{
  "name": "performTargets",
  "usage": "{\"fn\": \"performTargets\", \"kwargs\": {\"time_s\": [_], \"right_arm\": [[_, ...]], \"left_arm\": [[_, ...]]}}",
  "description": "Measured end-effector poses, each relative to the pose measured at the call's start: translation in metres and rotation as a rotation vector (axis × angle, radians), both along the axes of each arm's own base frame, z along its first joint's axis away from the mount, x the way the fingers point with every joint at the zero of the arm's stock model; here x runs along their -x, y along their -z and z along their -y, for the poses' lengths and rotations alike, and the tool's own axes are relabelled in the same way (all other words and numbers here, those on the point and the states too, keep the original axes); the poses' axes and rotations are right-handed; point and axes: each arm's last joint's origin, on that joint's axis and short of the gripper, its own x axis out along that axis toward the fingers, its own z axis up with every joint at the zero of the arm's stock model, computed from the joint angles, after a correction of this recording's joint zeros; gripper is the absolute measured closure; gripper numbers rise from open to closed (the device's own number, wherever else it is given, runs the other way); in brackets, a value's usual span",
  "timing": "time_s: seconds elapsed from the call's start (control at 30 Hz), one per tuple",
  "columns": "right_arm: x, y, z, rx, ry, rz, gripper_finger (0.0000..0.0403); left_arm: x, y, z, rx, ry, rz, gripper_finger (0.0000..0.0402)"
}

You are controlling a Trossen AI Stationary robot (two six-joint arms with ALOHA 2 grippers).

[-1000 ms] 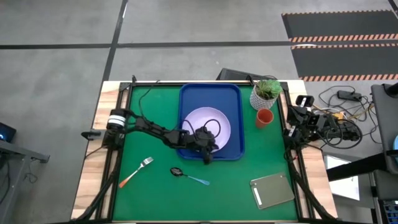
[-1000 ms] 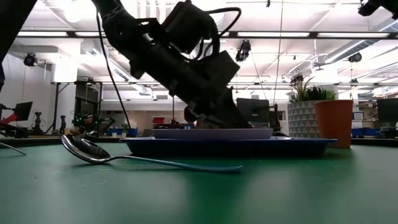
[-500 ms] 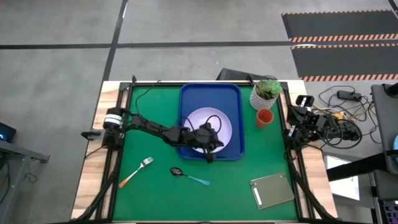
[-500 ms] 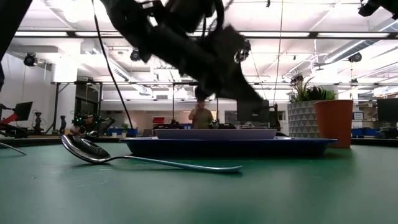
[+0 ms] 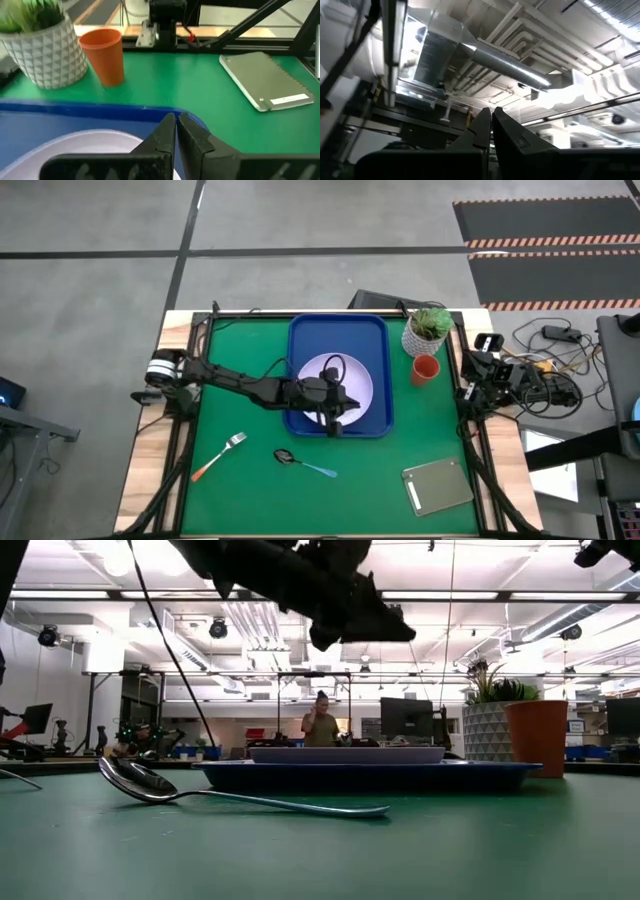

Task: Pick and place plate/cup/fork/spoon on tray
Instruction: Put the orange cup on the blue tray to the top right of the white plate

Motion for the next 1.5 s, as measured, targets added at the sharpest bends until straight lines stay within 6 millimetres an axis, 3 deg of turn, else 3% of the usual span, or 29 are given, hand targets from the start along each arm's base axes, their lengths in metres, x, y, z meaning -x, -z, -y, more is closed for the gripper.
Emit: {"fn": "performTargets", "kwargs": {"time_s": [0.13,0.47,0.6,0.8,0.97,1.23,1.4,1.5], "right_arm": [[-0.004,-0.011,-0.001,-0.048,-0.067,-0.085,0.0394],[-0.044,-0.040,-0.005,-0.254,-0.179,-0.605,0.0394],[-0.086,-0.029,-0.010,-0.333,-0.162,-0.888,0.0394],[-0.117,-0.020,-0.013,-0.420,-0.136,-1.091,0.0394],[-0.135,-0.010,-0.015,-0.518,-0.109,-1.226,0.0394],[-0.163,0.000,-0.016,-0.659,-0.014,-1.245,0.0394],[-0.174,-0.005,-0.017,-0.756,0.029,-1.273,0.0394],[-0.179,-0.018,-0.018,-0.827,0.042,-1.286,0.0394]], "left_arm": [[0.003,-0.007,0.000,-0.008,-0.003,0.011,0.0401],[0.024,-0.024,0.007,-0.021,0.007,-0.076,0.0401],[0.041,-0.036,0.013,-0.045,-0.002,-0.134,0.0401],[0.083,-0.035,0.024,-0.084,-0.022,-0.181,0.0401],[0.122,-0.027,0.028,-0.097,-0.018,-0.141,0.0402],[0.174,-0.032,0.013,-0.162,-0.071,-0.027,0.0402],[0.201,-0.045,0.004,-0.316,-0.108,0.045,0.0402],[0.212,-0.054,-0.001,-0.393,-0.153,0.075,0.0402]]}}
